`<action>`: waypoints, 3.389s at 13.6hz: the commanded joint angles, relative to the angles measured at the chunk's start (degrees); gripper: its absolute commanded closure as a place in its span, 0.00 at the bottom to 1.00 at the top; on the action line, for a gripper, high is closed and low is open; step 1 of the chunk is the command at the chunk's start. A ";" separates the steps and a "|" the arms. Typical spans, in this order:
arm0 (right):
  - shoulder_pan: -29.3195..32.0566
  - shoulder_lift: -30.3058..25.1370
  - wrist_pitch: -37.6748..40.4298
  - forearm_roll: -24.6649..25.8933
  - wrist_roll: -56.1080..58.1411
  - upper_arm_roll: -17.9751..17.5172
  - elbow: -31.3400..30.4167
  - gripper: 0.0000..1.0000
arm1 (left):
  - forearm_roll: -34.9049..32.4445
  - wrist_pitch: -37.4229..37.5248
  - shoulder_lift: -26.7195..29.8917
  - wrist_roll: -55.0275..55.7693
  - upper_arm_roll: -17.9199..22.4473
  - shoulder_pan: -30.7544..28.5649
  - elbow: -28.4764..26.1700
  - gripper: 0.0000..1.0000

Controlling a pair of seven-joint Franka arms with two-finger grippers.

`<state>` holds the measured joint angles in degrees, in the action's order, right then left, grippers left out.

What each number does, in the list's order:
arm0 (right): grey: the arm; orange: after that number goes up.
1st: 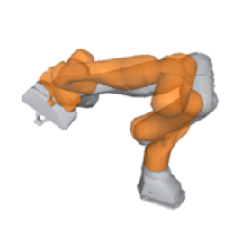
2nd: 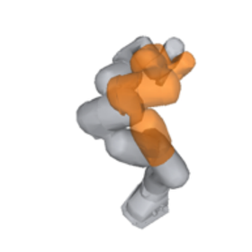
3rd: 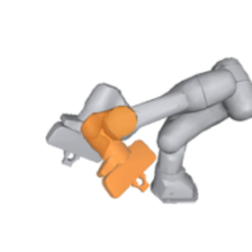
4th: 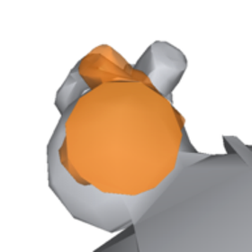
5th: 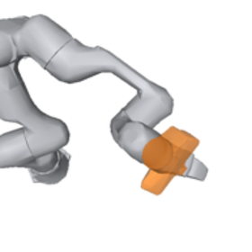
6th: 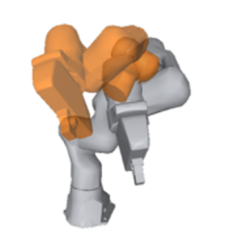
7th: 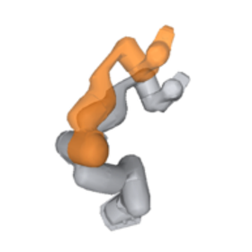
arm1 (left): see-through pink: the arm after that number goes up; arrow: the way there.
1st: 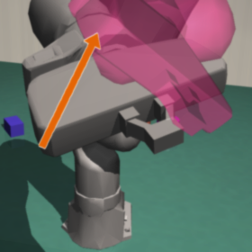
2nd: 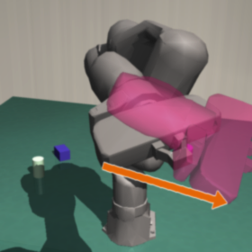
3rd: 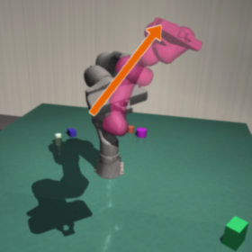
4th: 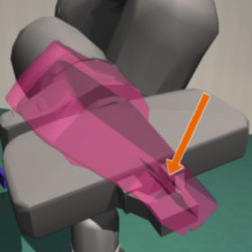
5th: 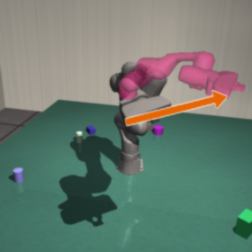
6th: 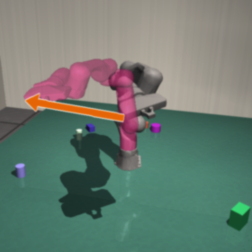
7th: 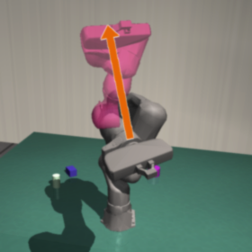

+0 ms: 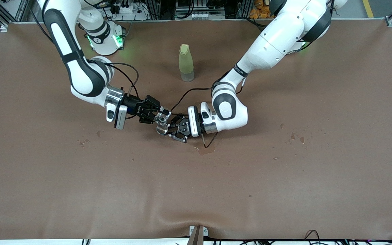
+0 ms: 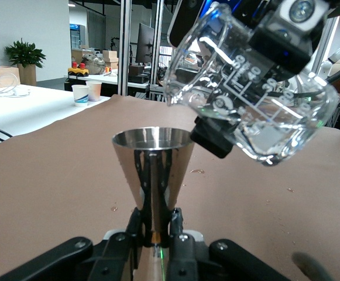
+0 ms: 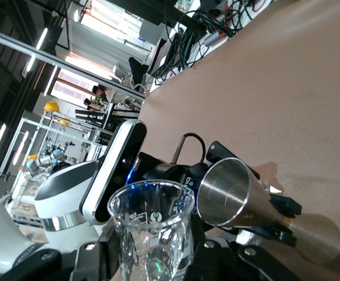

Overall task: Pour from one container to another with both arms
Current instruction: 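Pour liquid from the beaker into the jigger held by the left gripper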

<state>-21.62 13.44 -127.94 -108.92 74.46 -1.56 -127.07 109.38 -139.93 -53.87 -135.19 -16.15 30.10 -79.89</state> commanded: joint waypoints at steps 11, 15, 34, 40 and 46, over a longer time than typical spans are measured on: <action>-0.35 -0.08 -0.12 -1.03 -12.14 0.15 0.86 1.00 | 1.89 -0.96 -0.36 0.10 0.68 1.10 1.41 1.00; -0.35 -0.08 0.23 -0.94 -16.08 0.15 0.95 1.00 | 1.89 -0.96 -0.36 0.19 0.68 1.02 1.41 1.00; -0.43 2.47 0.23 -1.03 -41.30 0.07 3.23 1.00 | 1.89 -0.96 -0.18 0.28 0.68 1.02 1.41 1.00; -0.35 2.38 0.32 -0.94 -45.89 0.15 4.46 1.00 | 1.98 -0.96 -0.18 0.37 0.68 1.02 1.41 1.00; 0.00 1.59 1.02 -0.33 -52.39 0.33 5.69 1.00 | 1.89 -0.96 0.08 0.46 0.68 0.84 1.32 1.00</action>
<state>-21.62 15.53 -127.28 -108.98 24.30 -1.55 -121.96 109.38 -139.96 -53.89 -135.15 -16.12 30.11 -79.63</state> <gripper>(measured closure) 0.507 0.793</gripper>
